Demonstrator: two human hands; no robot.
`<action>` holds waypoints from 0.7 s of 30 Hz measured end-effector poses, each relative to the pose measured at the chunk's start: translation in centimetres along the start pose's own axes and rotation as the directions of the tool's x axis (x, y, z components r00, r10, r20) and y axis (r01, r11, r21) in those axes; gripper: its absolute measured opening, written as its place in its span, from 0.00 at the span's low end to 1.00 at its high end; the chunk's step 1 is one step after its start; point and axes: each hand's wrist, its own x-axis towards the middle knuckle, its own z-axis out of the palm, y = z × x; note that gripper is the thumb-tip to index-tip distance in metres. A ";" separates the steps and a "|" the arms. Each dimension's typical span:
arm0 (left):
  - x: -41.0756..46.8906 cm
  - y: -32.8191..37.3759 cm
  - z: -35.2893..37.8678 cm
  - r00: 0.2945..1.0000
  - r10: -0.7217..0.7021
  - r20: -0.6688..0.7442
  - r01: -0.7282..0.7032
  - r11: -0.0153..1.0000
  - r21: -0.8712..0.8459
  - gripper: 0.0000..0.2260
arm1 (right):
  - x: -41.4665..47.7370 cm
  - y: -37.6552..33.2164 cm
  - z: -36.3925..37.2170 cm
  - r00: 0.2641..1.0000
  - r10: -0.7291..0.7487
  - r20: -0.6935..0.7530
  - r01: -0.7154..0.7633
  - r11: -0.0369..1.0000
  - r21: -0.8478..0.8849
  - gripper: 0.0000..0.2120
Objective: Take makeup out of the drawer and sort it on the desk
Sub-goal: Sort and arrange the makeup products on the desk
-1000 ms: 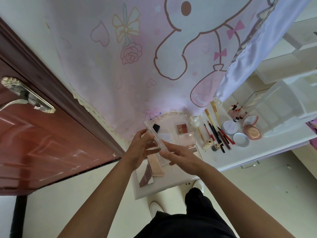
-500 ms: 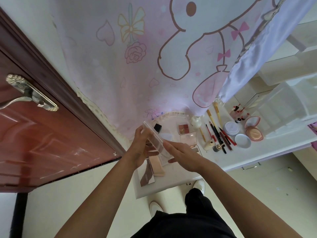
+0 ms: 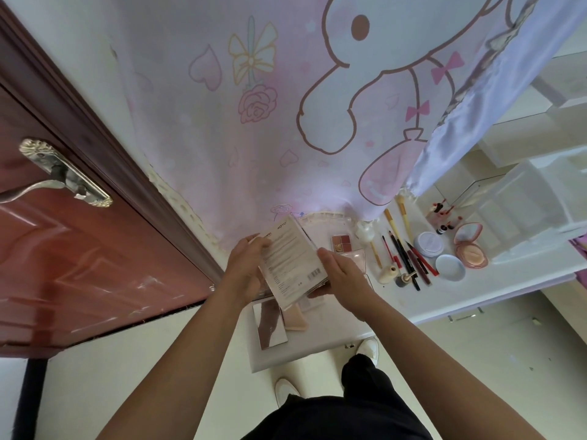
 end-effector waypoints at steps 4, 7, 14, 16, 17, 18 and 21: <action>0.1 1.0 -1.1 0.988 0.110 0.110 -0.098 0.989 -0.109 0.11 | 0.6 0.1 -0.9 1.000 0.010 -0.028 -0.009 0.998 0.059 0.14; -0.5 1.5 -1.1 0.968 0.180 0.174 -0.151 0.975 -0.165 0.13 | 1.1 0.1 -1.4 0.995 -0.023 0.099 0.015 0.997 0.079 0.16; -2.1 2.2 0.2 0.889 0.329 0.317 -0.323 0.943 -0.072 0.13 | 2.5 -0.5 -2.0 0.990 -0.128 0.066 0.134 0.986 -0.102 0.34; -2.4 2.6 0.2 0.868 0.352 0.351 -0.368 0.930 -0.023 0.13 | 2.3 -1.4 -2.0 0.989 -0.116 0.087 0.116 0.993 0.012 0.36; -2.4 2.7 0.1 0.859 0.359 0.366 -0.389 0.921 0.010 0.13 | 2.2 -2.0 -1.9 0.991 -0.109 0.082 0.105 0.993 0.053 0.35; -2.5 2.8 0.0 0.852 0.359 0.380 -0.404 0.914 0.041 0.14 | 2.2 -2.4 -1.9 0.992 -0.103 0.074 0.098 0.993 0.070 0.33; -2.5 2.8 0.1 0.859 0.343 0.380 -0.403 0.911 0.091 0.13 | 2.6 -3.2 -1.7 0.989 -0.150 0.010 0.150 0.989 -0.009 0.24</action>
